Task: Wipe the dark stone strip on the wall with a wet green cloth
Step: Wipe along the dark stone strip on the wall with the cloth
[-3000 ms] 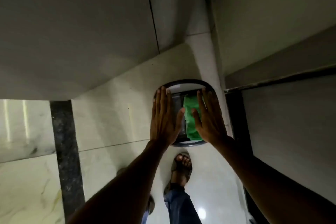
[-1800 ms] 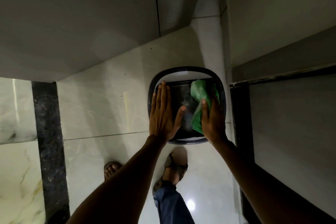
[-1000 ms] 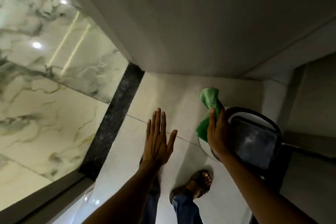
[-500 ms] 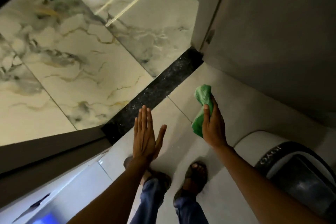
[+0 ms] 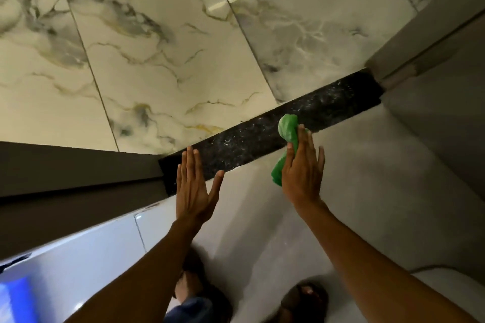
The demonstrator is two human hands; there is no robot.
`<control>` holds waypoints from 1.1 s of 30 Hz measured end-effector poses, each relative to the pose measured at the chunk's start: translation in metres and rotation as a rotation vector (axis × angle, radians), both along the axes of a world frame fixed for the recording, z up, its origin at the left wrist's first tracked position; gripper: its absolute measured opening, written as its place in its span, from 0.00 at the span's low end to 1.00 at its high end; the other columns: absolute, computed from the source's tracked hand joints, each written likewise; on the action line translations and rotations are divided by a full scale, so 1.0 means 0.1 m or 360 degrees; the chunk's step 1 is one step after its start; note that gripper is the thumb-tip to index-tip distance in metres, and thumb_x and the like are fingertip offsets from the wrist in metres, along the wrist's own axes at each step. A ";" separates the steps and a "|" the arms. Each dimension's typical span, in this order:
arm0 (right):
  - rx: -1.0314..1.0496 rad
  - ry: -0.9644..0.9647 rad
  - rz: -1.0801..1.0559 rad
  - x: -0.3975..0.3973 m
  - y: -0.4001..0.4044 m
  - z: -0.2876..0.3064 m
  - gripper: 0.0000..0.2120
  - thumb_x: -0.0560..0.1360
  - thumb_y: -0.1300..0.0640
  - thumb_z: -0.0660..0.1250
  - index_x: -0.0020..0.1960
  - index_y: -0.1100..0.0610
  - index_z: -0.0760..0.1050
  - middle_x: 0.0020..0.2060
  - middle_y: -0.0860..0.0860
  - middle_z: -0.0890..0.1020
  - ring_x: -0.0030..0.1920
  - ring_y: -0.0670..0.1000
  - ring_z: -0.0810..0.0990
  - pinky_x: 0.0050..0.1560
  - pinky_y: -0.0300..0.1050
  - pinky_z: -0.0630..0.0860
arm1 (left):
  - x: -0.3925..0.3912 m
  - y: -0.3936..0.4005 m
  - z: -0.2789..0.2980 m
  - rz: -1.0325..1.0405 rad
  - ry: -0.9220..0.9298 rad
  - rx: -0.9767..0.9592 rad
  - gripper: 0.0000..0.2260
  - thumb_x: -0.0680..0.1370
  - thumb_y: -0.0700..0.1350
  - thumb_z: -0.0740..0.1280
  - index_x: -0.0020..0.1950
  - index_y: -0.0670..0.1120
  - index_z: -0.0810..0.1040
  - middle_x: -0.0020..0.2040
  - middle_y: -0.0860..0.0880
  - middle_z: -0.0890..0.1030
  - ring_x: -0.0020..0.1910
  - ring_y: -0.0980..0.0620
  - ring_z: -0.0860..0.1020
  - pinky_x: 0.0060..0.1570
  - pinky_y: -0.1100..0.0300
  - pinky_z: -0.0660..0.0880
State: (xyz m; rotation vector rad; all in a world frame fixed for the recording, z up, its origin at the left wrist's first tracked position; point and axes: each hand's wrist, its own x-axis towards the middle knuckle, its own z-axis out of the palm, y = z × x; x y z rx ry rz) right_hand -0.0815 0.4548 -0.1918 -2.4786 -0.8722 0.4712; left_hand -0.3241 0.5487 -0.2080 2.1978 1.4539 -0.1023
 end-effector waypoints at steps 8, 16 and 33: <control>-0.0168 -0.0029 0.0497 -0.34 0.64 -1.33 0.31 0.88 0.43 0.42 0.88 0.53 0.50 0.88 0.52 0.51 0.89 0.56 0.48 0.87 0.65 0.53 | -0.49 0.26 -1.06 0.0257 -0.0036 0.0087 0.41 0.85 0.69 0.47 0.90 0.44 0.43 0.91 0.48 0.41 0.90 0.52 0.38 0.90 0.47 0.45; -0.0127 -0.0397 0.0591 -0.77 0.85 -1.97 0.38 0.86 0.34 0.49 0.89 0.51 0.43 0.89 0.52 0.46 0.89 0.60 0.45 0.88 0.63 0.46 | -0.80 0.16 -1.66 0.0404 -0.0194 0.0306 0.34 0.86 0.53 0.53 0.88 0.37 0.55 0.90 0.40 0.54 0.90 0.41 0.54 0.87 0.40 0.57; 0.0094 -0.0379 0.0983 -1.43 1.09 -2.06 0.32 0.89 0.40 0.48 0.89 0.49 0.47 0.89 0.49 0.49 0.89 0.56 0.47 0.88 0.61 0.54 | -0.92 0.21 -1.88 0.0340 -0.0156 0.0470 0.30 0.85 0.46 0.51 0.88 0.39 0.57 0.90 0.42 0.55 0.90 0.45 0.54 0.89 0.54 0.46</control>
